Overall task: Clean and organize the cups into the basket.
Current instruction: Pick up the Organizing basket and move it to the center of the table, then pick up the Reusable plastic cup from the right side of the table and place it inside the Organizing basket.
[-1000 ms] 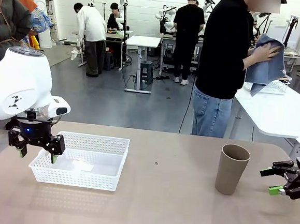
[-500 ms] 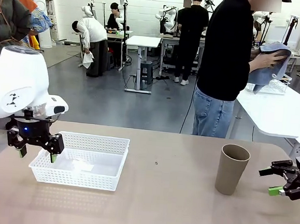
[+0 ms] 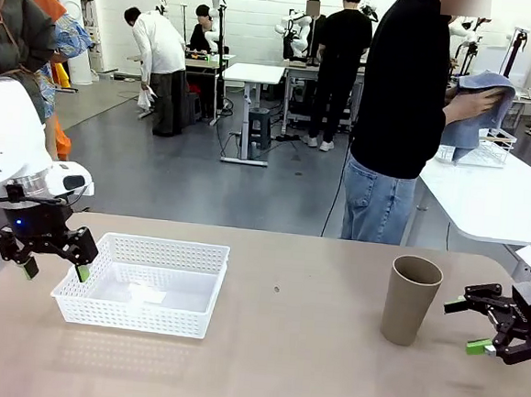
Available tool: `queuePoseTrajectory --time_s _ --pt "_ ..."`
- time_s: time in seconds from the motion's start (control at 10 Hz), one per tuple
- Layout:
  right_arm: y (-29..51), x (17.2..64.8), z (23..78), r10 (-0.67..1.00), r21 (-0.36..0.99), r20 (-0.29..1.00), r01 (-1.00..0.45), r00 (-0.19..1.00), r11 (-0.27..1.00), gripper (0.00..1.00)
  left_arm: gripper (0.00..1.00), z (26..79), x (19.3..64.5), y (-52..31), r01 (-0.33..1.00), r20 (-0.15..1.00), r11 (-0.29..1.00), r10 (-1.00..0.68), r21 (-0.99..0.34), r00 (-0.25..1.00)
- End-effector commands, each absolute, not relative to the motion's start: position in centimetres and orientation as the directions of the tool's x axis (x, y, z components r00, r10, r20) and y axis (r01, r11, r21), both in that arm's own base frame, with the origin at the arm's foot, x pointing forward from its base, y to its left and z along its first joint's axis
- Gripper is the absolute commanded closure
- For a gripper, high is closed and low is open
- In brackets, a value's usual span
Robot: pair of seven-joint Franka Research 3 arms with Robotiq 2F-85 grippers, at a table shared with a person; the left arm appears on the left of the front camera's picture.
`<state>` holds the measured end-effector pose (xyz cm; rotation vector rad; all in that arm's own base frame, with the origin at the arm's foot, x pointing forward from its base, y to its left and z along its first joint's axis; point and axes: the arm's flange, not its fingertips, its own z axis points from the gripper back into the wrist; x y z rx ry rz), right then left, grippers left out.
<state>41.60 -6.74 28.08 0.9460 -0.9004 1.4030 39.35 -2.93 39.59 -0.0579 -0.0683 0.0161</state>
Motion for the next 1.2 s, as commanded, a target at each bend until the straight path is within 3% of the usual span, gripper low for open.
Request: queuePoseTrajectory --time_s 0.0,0.6,1.1 --pt "-6.7 42.7 27.4 0.338 -0.034 0.94 -0.998 -0.05 -0.055 0.0 0.0 38.2 40.1 -2.7 0.003 0.075 0.997 0.003 -0.072 0.997" --pt "-3.9 45.4 25.2 0.324 0.13 0.936 -0.99 0.139 0.05 0.0 0.0 35.4 40.0 -4.2 0.105 0.081 0.994 -0.103 -0.028 0.991" --pt "-2.6 45.7 24.8 0.336 0.134 0.931 -0.99 0.142 0.045 0.0 0.0 35.7 38.6 -4.8 0.176 0.127 0.984 -0.176 0.009 0.976"
